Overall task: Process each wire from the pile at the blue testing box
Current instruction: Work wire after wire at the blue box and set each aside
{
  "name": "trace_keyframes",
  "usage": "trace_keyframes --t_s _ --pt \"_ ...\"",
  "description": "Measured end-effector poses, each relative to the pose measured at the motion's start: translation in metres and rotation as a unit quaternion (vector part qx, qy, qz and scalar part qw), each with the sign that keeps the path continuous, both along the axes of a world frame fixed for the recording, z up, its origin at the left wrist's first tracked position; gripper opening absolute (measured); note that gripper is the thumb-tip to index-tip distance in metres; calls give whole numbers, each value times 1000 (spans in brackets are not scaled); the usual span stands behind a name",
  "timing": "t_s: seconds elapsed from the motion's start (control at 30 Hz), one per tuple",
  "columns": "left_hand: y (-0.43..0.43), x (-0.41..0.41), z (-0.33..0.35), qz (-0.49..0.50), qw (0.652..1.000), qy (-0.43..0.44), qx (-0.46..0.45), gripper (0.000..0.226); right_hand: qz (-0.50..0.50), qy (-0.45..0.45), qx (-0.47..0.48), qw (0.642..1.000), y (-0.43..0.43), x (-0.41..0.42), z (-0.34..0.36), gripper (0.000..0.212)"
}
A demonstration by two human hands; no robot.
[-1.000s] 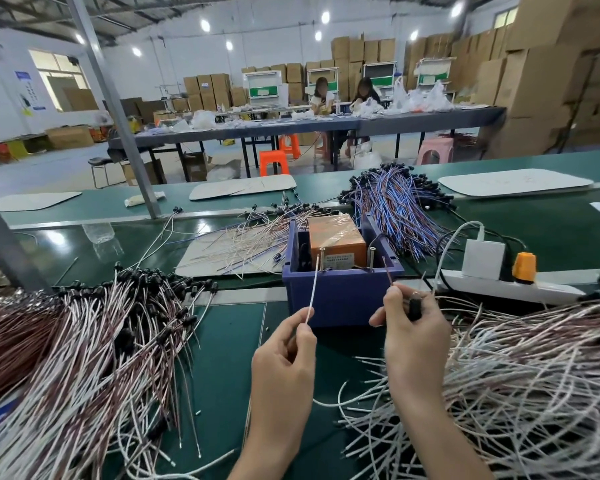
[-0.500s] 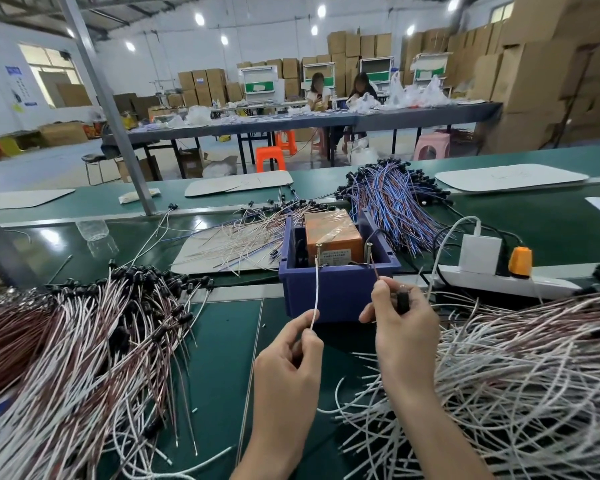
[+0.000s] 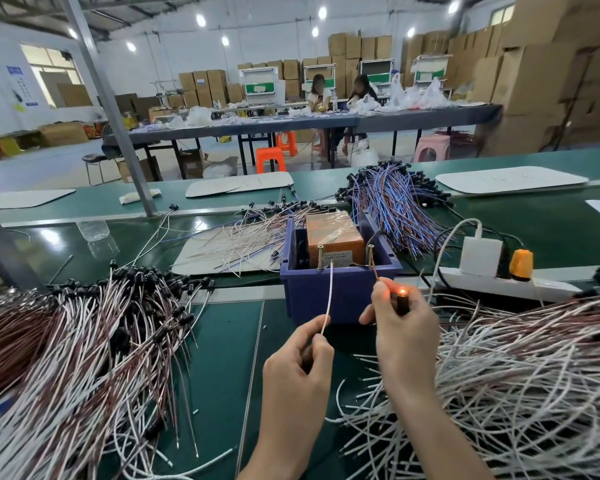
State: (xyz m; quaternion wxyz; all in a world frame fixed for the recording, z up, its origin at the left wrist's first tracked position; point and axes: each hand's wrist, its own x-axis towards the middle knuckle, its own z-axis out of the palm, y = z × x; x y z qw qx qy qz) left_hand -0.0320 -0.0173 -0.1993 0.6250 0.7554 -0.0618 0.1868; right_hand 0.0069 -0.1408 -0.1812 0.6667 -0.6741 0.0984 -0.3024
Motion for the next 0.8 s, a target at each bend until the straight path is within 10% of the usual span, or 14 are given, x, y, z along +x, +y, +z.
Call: trace_keyframes --t_s 0.37,0.53,0.8 --pt "2 -4 5 18 998 -19 -56 15 66 -25 -50 996 -13 -35 6 21" --pt "10 5 2 41 991 35 -120 19 73 -41 80 993 -41 -45 26 22" --pt "12 11 -5 -1 987 125 -101 33 -75 -3 -14 997 -145 -45 51 17"
